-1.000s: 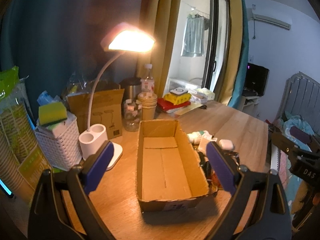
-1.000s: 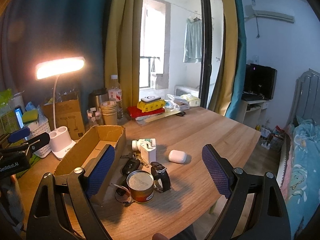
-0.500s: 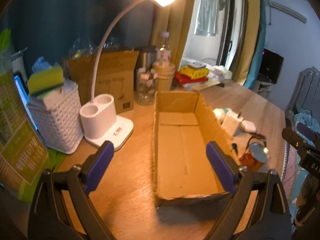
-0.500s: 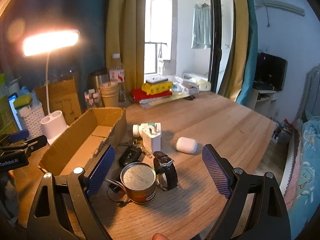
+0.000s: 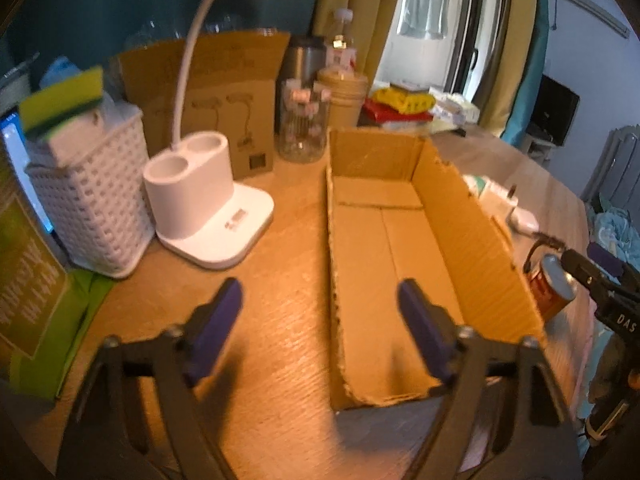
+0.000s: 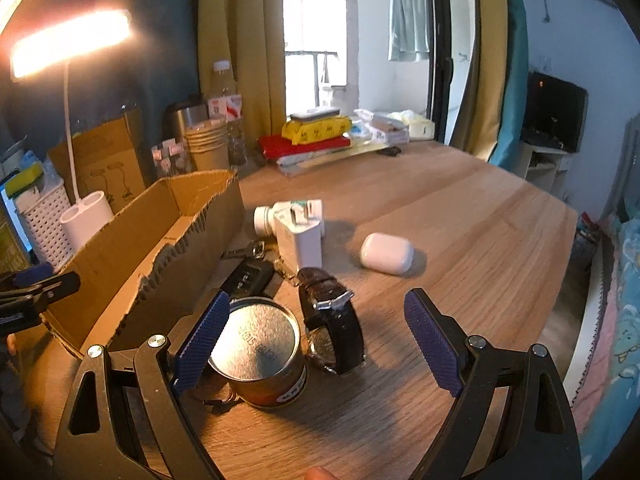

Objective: Organize rigid objects
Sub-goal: 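Move the right gripper to the red tin can and close on it, then lift the tin can with the right gripper and lower it into the box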

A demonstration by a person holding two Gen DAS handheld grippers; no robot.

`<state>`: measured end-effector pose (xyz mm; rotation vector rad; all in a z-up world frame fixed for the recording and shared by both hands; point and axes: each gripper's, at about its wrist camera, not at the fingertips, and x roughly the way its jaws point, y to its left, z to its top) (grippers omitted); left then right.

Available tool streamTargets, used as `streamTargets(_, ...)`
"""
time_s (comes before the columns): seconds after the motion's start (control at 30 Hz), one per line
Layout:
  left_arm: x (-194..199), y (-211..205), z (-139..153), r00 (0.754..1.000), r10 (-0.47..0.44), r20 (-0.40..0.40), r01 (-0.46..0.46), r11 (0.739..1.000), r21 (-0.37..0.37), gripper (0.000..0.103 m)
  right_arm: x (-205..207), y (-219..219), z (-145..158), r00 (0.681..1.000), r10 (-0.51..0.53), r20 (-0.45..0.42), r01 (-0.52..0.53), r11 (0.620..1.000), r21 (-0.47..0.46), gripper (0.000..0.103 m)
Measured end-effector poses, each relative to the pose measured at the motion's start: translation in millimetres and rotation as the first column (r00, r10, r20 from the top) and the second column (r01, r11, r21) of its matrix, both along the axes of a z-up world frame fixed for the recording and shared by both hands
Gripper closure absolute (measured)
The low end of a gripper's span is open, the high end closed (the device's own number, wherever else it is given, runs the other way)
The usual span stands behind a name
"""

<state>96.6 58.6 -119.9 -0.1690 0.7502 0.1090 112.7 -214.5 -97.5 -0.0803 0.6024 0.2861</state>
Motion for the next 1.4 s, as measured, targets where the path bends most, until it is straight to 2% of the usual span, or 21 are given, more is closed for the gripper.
streamTargets(0.03, 1.6, 1.3, -3.4, 1.000, -0.003, -0.011, 0.002, 1.000, -0.008, 0.045, 0.0, 2.0, -1.5, 1.000, 0.006, -0.001, -0.006, 1.000, -0.001, 0.012)
streamTargets(0.13, 4.4, 4.2, -10.9, 0.999, -0.026, -0.029, 0.025, 0.998, -0.053, 0.065, -2.2, 6.7, -4.4, 1.000, 0.023, -0.006, -0.023, 1.000, -0.001, 0.012)
streamTargets(0.2, 4.3, 0.4, -9.5, 0.999, -0.041, -0.026, 0.040, 0.999, -0.037, 0.073, -5.3, 8.7, -5.9, 0.999, 0.034, -0.006, -0.034, 0.999, -0.001, 0.012)
streamTargets(0.23, 4.1, -1.3, -9.2, 0.999, -0.047, -0.026, 0.046, 0.998, -0.035, 0.081, -6.9, 9.5, -6.0, 0.999, 0.040, -0.007, -0.040, 0.999, 0.001, 0.012)
streamTargets(0.33, 3.8, -5.5, -8.3, 0.998, -0.062, -0.033, 0.061, 0.998, -0.036, 0.090, -13.1, 13.4, -5.6, 0.998, 0.063, -0.003, -0.063, 0.998, 0.010, 0.012)
streamTargets(0.53, 2.8, -4.1, -6.2, 0.997, -0.060, -0.045, 0.058, 0.997, -0.057, 0.096, -21.9, 23.9, -6.4, 0.993, 0.119, 0.001, -0.119, 0.993, 0.004, 0.012)
streamTargets(0.8, 2.5, -4.4, -8.0, 0.997, -0.063, -0.051, 0.060, 0.996, -0.067, 0.096, -21.0, 28.9, -11.4, 0.989, 0.147, -0.018, -0.147, 0.989, 0.012, 0.013)
streamTargets(0.93, 2.6, -4.7, -8.1, 0.997, -0.064, -0.051, 0.061, 0.996, -0.067, 0.096, -18.0, 30.5, -16.8, 0.989, 0.145, -0.028, -0.145, 0.989, 0.006, 0.027)
streamTargets(1.1, 2.8, -4.8, -8.2, 0.997, -0.064, -0.051, 0.061, 0.996, -0.065, 0.096, -10.7, 29.7, -23.2, 0.990, 0.137, -0.041, -0.137, 0.991, 0.010, 0.033)
streamTargets(1.17, 3.1, -4.7, -8.5, 0.997, -0.064, -0.050, 0.061, 0.996, -0.065, 0.096, -8.2, 28.8, -24.6, 0.991, 0.126, -0.040, -0.125, 0.992, 0.008, 0.044)
streamTargets(1.4, 4.1, -3.9, -8.6, 0.997, -0.062, -0.048, 0.059, 0.996, -0.060, 0.096, -8.1, 27.5, -24.1, 0.991, 0.126, -0.038, -0.125, 0.992, 0.016, 0.045)
